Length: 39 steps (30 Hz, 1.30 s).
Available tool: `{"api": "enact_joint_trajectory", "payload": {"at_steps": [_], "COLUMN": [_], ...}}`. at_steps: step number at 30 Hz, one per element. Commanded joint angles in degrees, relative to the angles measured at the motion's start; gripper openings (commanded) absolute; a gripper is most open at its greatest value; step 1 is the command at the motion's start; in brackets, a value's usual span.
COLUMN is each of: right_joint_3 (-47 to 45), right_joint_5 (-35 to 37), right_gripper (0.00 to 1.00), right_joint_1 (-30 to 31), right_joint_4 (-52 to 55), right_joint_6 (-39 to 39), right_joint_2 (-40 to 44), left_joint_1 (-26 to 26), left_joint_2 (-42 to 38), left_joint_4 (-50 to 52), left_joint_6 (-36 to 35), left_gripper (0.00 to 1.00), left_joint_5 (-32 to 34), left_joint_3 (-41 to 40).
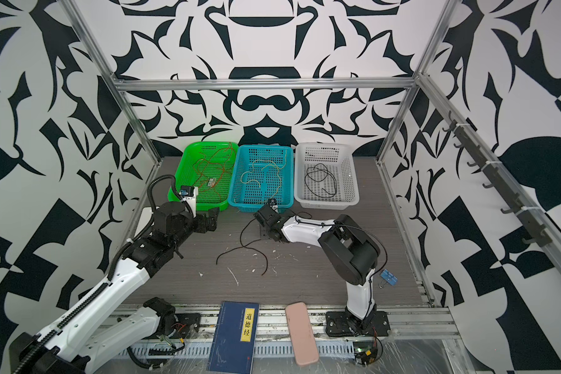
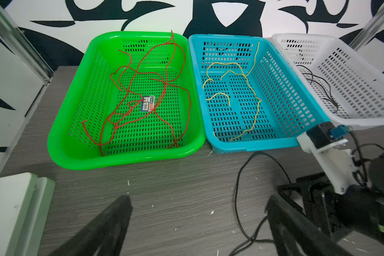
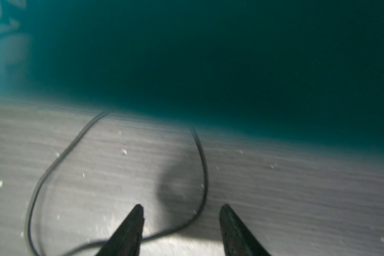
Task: Untangle and sort cables by color
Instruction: Move the cable to the center of the table.
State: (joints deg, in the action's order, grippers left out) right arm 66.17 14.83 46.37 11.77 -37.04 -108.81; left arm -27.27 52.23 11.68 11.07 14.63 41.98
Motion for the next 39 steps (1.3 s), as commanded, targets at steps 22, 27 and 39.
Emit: {"api": "enact_joint_trajectory", "payload": {"at_steps": [22,27,39], "right_joint_3": [0.28,0.69,-5.81], "right_joint_5": [11.82,10.22,13.39], "right_gripper": [0.49,0.49,0.44], "right_joint_1": [2.04,2.05,3.46], "right_joint_4": [6.73,5.03,3.86], "right_joint_6": [-0.17,-1.51,-3.18], "right_joint_2": [-1.33,-5.49,-2.92], "left_joint_1": [0.46,0.46,0.46], "left_joint_2": [1.71,1.61,1.41], "left_joint_4": [-2.19,-2.19,-1.99], "left_joint_6": [-0.44,-0.52,-0.96], "left_gripper": [1.00,0.99,0.99], "left_joint_5": [-6.31,-6.42,-6.74], "left_joint_3": [1.09,0.90,1.22]}}
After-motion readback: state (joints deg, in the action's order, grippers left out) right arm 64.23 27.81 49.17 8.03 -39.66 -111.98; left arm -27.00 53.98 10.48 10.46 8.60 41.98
